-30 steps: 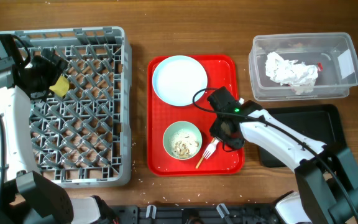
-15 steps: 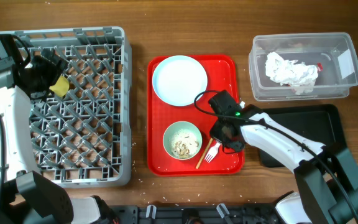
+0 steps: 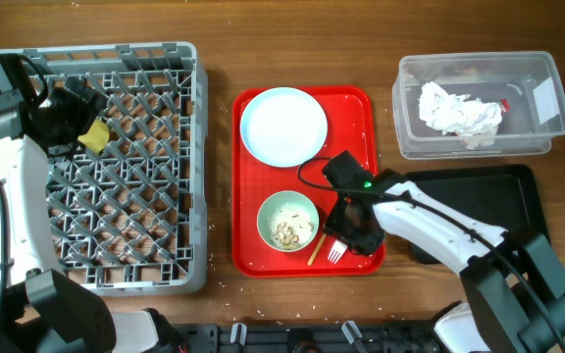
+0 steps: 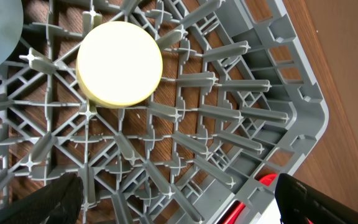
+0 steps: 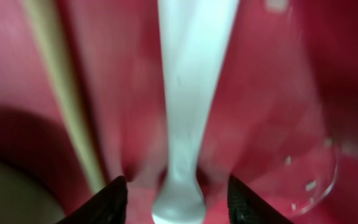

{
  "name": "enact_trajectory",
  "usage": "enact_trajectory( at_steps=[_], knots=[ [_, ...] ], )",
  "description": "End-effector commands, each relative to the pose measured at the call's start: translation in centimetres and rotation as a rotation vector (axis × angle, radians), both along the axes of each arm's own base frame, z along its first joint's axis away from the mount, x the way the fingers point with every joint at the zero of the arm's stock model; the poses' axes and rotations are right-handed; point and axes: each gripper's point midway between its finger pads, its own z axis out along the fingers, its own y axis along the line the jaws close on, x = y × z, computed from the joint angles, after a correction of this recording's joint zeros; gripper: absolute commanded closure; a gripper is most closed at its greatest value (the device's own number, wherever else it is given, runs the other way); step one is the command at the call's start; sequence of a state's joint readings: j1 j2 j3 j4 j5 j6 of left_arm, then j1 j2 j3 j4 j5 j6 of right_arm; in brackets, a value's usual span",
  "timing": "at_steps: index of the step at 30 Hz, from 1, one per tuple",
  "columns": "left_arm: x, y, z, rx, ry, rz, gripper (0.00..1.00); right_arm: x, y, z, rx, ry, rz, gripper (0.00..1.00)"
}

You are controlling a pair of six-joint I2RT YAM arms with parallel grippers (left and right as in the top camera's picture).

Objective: Sort waste into correct bins and load items into the dishwasher rack
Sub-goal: 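Lower the right gripper and grasp the white plastic fork, then carry the fork left over the rack and release it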

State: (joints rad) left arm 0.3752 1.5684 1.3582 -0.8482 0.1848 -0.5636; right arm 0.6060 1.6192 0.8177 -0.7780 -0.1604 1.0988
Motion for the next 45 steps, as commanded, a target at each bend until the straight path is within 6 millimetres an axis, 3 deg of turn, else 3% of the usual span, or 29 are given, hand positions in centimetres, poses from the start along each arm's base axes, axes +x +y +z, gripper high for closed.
enact_trajectory(
  at_steps=[1,5,7,14,22,28,33,41,45],
  knots=[
    [-0.1,0.0,0.4,-0.002,-0.013,0.005,0.00,-2.1,1.1,-0.3,0.028,0.065,0.038,0.45],
    [-0.1,0.0,0.4,-0.002,-0.013,0.005,0.00,-2.5,1.3,-0.5,-0.015,0.049,0.029,0.53],
    [-0.1,0.0,0.4,-0.003,-0.013,0.005,0.00,-2.3,0.8,-0.6,-0.044,0.036,0.012,0.66],
    [-0.1,0.0,0.4,-0.002,-0.013,0.005,0.00,-1.6,-1.2,-0.7,-0.150,-0.013,0.017,0.78],
    [-0.1,0.0,0.4,-0.003,-0.013,0.005,0.00,-1.4,-1.4,-0.5,-0.163,-0.027,0.078,0.92],
    [-0.1,0.0,0.4,-0.003,-0.013,0.005,0.00,-0.4,-1.2,0.8,-0.179,-0.050,0.136,0.96],
    [-0.1,0.0,0.4,-0.002,-0.013,0.005,0.00,1.2,-1.9,3.2,-0.253,-0.095,0.178,0.96],
    [-0.1,0.0,0.4,-0.003,-0.013,0.005,0.00,7.5,3.7,9.7,-0.097,-0.320,0.373,0.96],
    [-0.1,0.0,0.4,-0.003,-0.013,0.005,0.00,11.2,9.8,13.2,0.148,-0.518,0.422,0.96]
  ],
)
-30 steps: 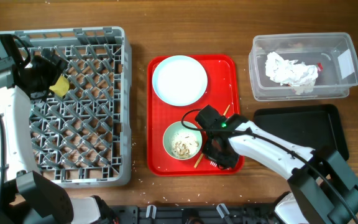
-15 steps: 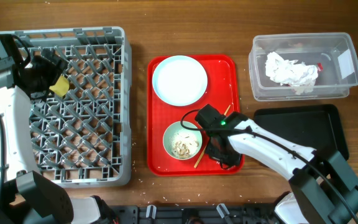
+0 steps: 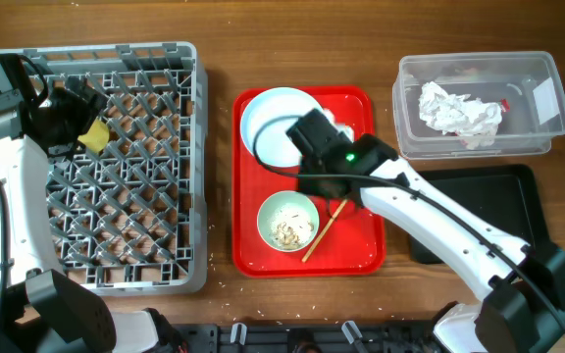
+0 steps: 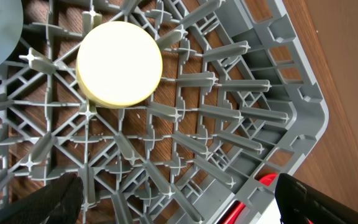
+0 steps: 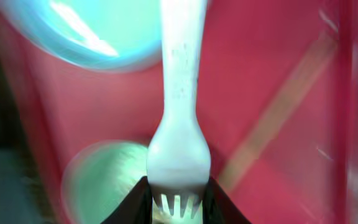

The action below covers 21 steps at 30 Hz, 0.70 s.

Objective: Sort waste into correct bins and load items into the dishwasher rack
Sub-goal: 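Carry the fork left over the rack and release it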

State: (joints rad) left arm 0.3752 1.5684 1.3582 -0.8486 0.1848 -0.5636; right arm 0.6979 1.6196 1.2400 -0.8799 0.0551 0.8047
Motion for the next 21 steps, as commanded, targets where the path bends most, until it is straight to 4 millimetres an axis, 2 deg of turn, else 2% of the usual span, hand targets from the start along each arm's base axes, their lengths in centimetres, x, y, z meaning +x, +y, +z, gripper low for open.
enact_trajectory(
  at_steps=[1,5,7,12,14,16,21],
  knots=[
    [-0.1,0.0,0.4,-0.002,-0.013,0.005,0.00,2.2,5.1,3.1,0.211,-0.098,0.122,0.96],
    [-0.1,0.0,0.4,-0.002,-0.014,0.005,0.00,4.7,10.1,7.3,0.458,-0.252,0.203,0.91],
    [-0.1,0.0,0.4,-0.002,-0.014,0.005,0.00,5.4,11.5,8.9,0.519,-0.314,0.221,0.89],
    [-0.1,0.0,0.4,-0.002,-0.014,0.005,0.00,4.9,15.1,11.2,0.630,-0.393,0.282,0.89],
    [-0.1,0.0,0.4,-0.002,-0.014,0.005,0.00,3.9,17.5,11.3,0.675,-0.401,0.331,0.87],
    [-0.1,0.0,0.4,-0.002,-0.014,0.005,0.00,2.7,19.8,10.5,0.712,-0.377,0.346,0.87],
    [-0.1,0.0,0.4,-0.002,-0.014,0.005,0.00,-0.1,24.0,7.5,0.743,-0.326,0.427,0.85]
  ],
)
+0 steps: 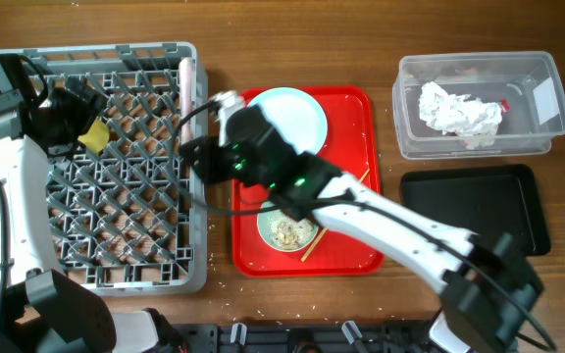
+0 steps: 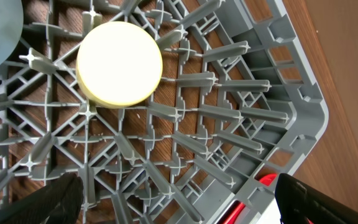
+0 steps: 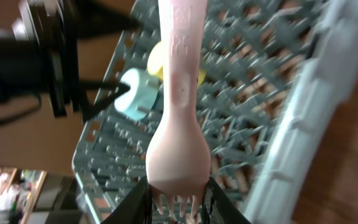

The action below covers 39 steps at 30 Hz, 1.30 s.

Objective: Sort waste into correct bins and load items into the dishwasher rack
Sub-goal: 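Carry the fork left over the rack and release it, then lower the right gripper and grasp the wooden chopstick on the tray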

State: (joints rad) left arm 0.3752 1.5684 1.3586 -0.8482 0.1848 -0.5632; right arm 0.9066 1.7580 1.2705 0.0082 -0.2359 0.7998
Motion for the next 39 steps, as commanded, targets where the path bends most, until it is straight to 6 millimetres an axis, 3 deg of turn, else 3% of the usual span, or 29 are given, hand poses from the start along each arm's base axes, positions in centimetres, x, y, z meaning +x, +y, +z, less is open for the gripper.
enact_trajectory(
  at_steps=[1,4,5,7,10,11,15,16,18,21,23,26,28,29,33,36,39],
  knots=[
    [-0.1,0.0,0.4,-0.003,-0.013,0.005,0.00,-1.9,2.7,-2.3,0.008,0.053,0.057,0.85],
    [-0.1,0.0,0.4,-0.003,-0.013,0.005,0.00,-2.8,3.6,-3.9,-0.012,0.066,0.079,0.74],
    [-0.1,0.0,0.4,-0.003,-0.013,0.005,0.00,-2.8,3.6,-4.1,-0.017,0.069,0.079,0.59],
    [-0.1,0.0,0.4,-0.003,-0.013,0.005,0.00,-2.7,3.6,-4.1,-0.018,0.067,0.076,0.53],
    [-0.1,0.0,0.4,-0.003,-0.013,0.005,0.00,-2.7,3.6,-4.1,-0.025,0.046,0.088,0.17],
    [-0.1,0.0,0.4,-0.003,-0.013,0.005,0.00,-2.7,3.6,-4.1,-0.032,0.025,0.099,0.11],
    [-0.1,0.0,0.4,-0.003,-0.013,0.005,0.00,-1.6,2.5,-3.4,-0.102,-0.035,0.076,0.10],
    [-0.1,0.0,0.4,-0.003,-0.013,0.005,0.00,-0.9,1.6,-2.8,-0.140,-0.049,0.038,0.08],
    [-0.1,0.0,0.4,-0.003,-0.013,0.005,0.00,1.3,-2.8,-0.1,-0.257,-0.077,-0.102,0.07],
    [-0.1,0.0,0.4,-0.003,-0.013,0.005,0.00,3.6,-11.2,3.9,-0.389,-0.065,-0.327,0.07],
    [-0.1,0.0,0.4,-0.003,-0.013,0.005,0.00,4.0,-17.0,4.6,-0.457,-0.001,-0.475,0.00],
    [-0.1,0.0,0.4,-0.003,-0.013,0.005,0.00,3.2,-24.4,2.7,-0.604,0.154,-0.593,0.00],
    [-0.1,0.0,0.4,-0.003,-0.013,0.005,0.00,2.1,-27.2,0.8,-0.703,0.243,-0.603,0.00],
    [-0.1,0.0,0.4,-0.003,-0.013,0.005,0.00,1.3,-28.4,-0.3,-0.751,0.288,-0.608,0.07],
    [-0.1,0.0,0.4,-0.003,-0.013,0.005,0.00,-0.7,-30.2,-4.9,-0.770,0.494,-0.764,0.38],
    [-0.1,0.0,0.4,-0.003,-0.013,0.005,0.00,-2.5,-31.1,-8.5,-0.758,0.624,-0.899,0.49],
    [-0.1,0.0,0.4,-0.003,-0.013,0.005,0.00,-2.8,-30.1,-11.5,-0.706,0.658,-0.868,0.64]
  ],
)
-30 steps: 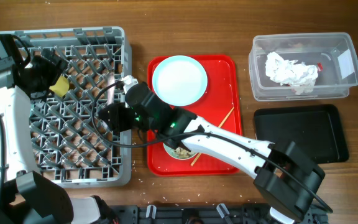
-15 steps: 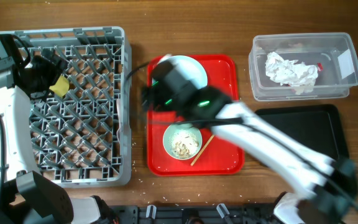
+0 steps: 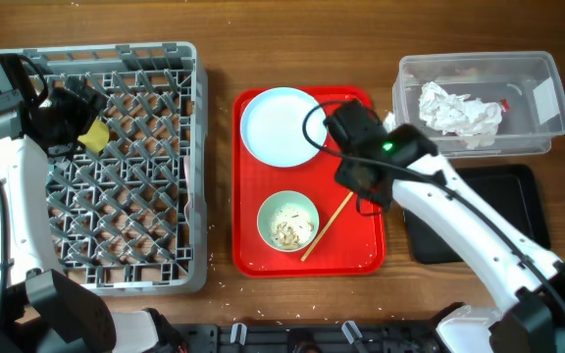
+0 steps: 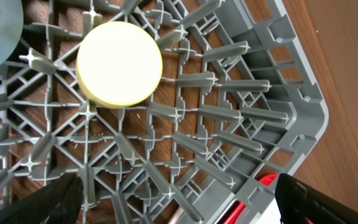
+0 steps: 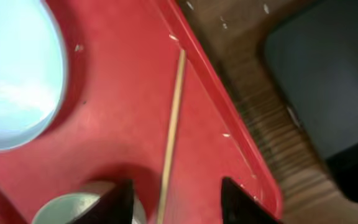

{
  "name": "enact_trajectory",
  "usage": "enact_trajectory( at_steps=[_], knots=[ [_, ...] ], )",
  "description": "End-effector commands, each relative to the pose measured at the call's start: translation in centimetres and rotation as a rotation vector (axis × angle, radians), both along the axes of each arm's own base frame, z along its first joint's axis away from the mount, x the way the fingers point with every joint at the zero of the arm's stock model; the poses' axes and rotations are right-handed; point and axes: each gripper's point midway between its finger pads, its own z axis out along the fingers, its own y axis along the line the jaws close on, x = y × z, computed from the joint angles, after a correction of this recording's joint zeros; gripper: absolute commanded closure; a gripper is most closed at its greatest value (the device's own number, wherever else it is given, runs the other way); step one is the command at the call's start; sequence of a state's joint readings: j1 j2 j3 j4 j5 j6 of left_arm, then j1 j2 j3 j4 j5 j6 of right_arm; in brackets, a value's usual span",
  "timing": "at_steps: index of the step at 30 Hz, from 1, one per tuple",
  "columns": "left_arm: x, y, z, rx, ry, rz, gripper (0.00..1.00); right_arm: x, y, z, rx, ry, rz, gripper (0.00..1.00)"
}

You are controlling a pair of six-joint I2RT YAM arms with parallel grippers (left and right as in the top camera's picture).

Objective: Sort waste into correct bins and load items into the dishwasher rack
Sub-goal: 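Lower the right gripper and grasp the wooden chopstick on the tray, then carry the chopstick to the rack and release it inside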

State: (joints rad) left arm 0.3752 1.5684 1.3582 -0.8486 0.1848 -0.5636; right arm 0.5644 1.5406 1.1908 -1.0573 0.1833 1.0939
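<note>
The grey dishwasher rack (image 3: 126, 245) fills the left side and holds an upturned yellow cup (image 4: 119, 63), seen from above as a yellow shape (image 3: 94, 135). My left gripper (image 4: 179, 205) hangs open over the rack beside the cup. On the red tray (image 3: 361, 260) lie a white plate (image 3: 282, 126), a green bowl (image 3: 287, 221) with food scraps and a wooden chopstick (image 5: 171, 124). My right gripper (image 5: 179, 202) is open and empty low over the tray, with the chopstick running between its fingers. No fork shows.
A clear bin (image 3: 479, 103) with crumpled paper stands at the back right. A black tray (image 3: 479, 211) lies in front of it, right of the red tray. A pale blue item sits in the rack near the cup.
My right gripper was over the rack's right edge, shut on a white fork. It is now back over the red tray's right half, open and empty. The left arm is unchanged.
My right gripper was open around the white fork at the tray's front right corner. Then it held the fork above the plate, then over the rack. Now it is open over the chopstick, and the fork is gone from the tray. The left gripper stayed put.
</note>
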Motion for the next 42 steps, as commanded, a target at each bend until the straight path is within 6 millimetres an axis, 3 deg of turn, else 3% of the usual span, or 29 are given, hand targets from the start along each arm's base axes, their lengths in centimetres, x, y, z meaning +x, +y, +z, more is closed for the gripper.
enact_trajectory(
  at_steps=[1,9,12,15,17,20,21,24,26,28,30,33,36,39,42],
  knots=[
    [-0.1,0.0,0.4,-0.002,-0.013,0.005,0.00,-0.8,0.8,-3.5,0.074,0.037,-0.079,0.64],
    [-0.1,0.0,0.4,-0.002,-0.013,0.005,0.00,-1.8,2.6,-8.8,0.130,0.158,-0.046,0.65],
    [-0.1,0.0,0.4,-0.002,-0.014,0.005,0.00,-2.9,3.3,-11.4,0.142,0.257,-0.035,0.76],
    [-0.1,0.0,0.4,-0.002,-0.013,0.005,0.00,-3.7,2.8,-13.0,0.109,0.317,-0.043,0.78],
    [-0.1,0.0,0.4,-0.002,-0.013,0.005,0.00,-4.2,2.7,-13.4,0.101,0.341,-0.046,0.77],
    [-0.1,0.0,0.4,-0.002,-0.014,0.005,0.00,-4.3,2.6,-13.4,0.099,0.346,-0.043,0.96],
    [-0.1,0.0,0.4,-0.002,-0.014,0.005,0.00,-4.3,2.7,-13.3,0.101,0.346,-0.040,0.96],
    [-0.1,0.0,0.4,-0.002,-0.013,0.005,0.00,-3.0,2.8,-11.9,0.091,0.316,-0.033,0.96],
    [-0.1,0.0,0.4,-0.002,-0.014,0.005,0.00,-1.5,2.4,-9.7,0.060,0.269,-0.025,0.96],
    [-0.1,0.0,0.4,-0.002,-0.014,0.005,0.00,1.3,0.4,-4.3,-0.050,0.154,-0.027,0.96],
    [-0.1,0.0,0.4,-0.002,-0.014,0.005,0.00,3.4,0.1,-0.2,-0.079,0.056,0.013,0.96],
    [-0.1,0.0,0.4,-0.002,-0.014,0.005,0.00,7.4,3.9,5.4,0.039,-0.133,0.236,0.96],
    [-0.1,0.0,0.4,-0.002,-0.014,0.005,0.00,10.1,11.3,8.6,0.333,-0.303,0.406,0.96],
    [-0.1,0.0,0.4,-0.002,-0.014,0.005,0.00,10.8,17.8,10.7,0.518,-0.421,0.544,0.96],
    [-0.1,0.0,0.4,-0.002,-0.014,0.005,0.00,9.0,24.7,9.5,0.529,-0.500,0.793,0.96]
  ],
)
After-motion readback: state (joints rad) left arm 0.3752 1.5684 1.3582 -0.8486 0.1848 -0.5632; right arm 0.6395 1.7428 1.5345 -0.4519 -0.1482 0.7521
